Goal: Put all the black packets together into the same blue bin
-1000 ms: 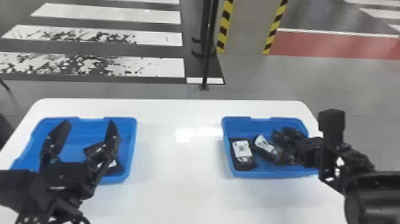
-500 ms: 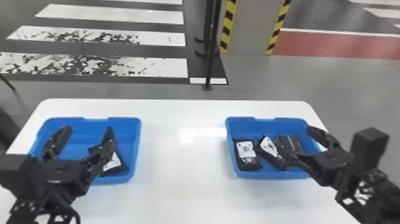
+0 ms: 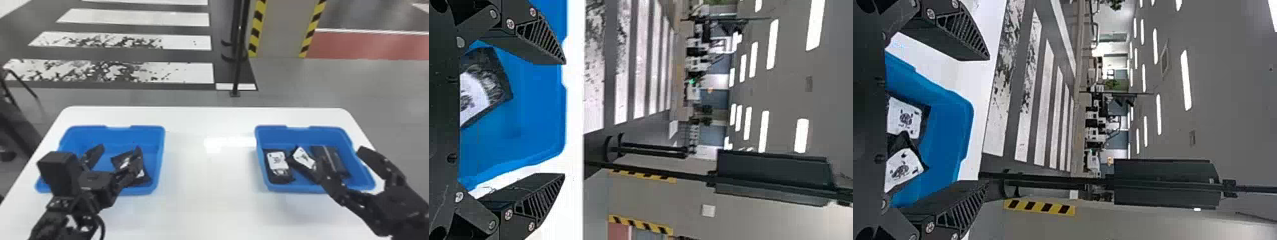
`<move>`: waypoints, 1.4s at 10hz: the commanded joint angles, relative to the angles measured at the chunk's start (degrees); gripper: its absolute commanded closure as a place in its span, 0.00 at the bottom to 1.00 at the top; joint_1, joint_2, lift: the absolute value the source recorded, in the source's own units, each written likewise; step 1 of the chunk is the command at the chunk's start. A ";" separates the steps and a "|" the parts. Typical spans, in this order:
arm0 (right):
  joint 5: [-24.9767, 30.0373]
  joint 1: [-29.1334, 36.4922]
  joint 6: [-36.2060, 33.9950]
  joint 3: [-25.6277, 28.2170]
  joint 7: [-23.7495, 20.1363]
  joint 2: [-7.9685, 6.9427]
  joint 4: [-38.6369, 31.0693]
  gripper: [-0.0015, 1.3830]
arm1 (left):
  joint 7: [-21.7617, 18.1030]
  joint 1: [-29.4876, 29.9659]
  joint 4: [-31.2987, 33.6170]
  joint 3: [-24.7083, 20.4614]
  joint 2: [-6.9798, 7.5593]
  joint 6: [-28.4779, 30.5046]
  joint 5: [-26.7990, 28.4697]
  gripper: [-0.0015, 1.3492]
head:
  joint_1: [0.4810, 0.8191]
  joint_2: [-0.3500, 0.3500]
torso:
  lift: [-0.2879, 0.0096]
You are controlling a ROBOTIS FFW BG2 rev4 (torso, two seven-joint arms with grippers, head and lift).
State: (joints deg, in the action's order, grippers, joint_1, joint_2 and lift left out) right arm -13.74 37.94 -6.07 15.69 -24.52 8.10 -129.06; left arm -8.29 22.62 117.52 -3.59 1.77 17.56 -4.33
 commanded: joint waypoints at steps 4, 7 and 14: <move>-1.45 1.01 0.03 -2.32 -0.97 1.04 -0.66 0.10 | -2.70 -12.64 -0.03 -0.86 2.01 38.26 3.76 0.18 | 0.63 0.46 | 0.60; -1.80 0.45 0.03 -3.12 -1.23 1.30 -0.38 0.10 | -2.70 -18.41 -4.67 -0.86 3.15 45.72 4.56 0.18 | 0.63 0.54 | 0.60; -2.82 -1.10 -0.81 -4.37 -2.28 1.83 0.89 0.10 | -3.32 -23.33 -12.40 0.85 3.50 47.97 1.24 0.18 | 0.63 0.53 | 0.60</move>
State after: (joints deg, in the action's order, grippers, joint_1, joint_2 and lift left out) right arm -16.51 36.95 -6.93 11.40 -26.78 9.91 -128.30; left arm -11.63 -0.45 105.81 -2.83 5.24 65.38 -3.07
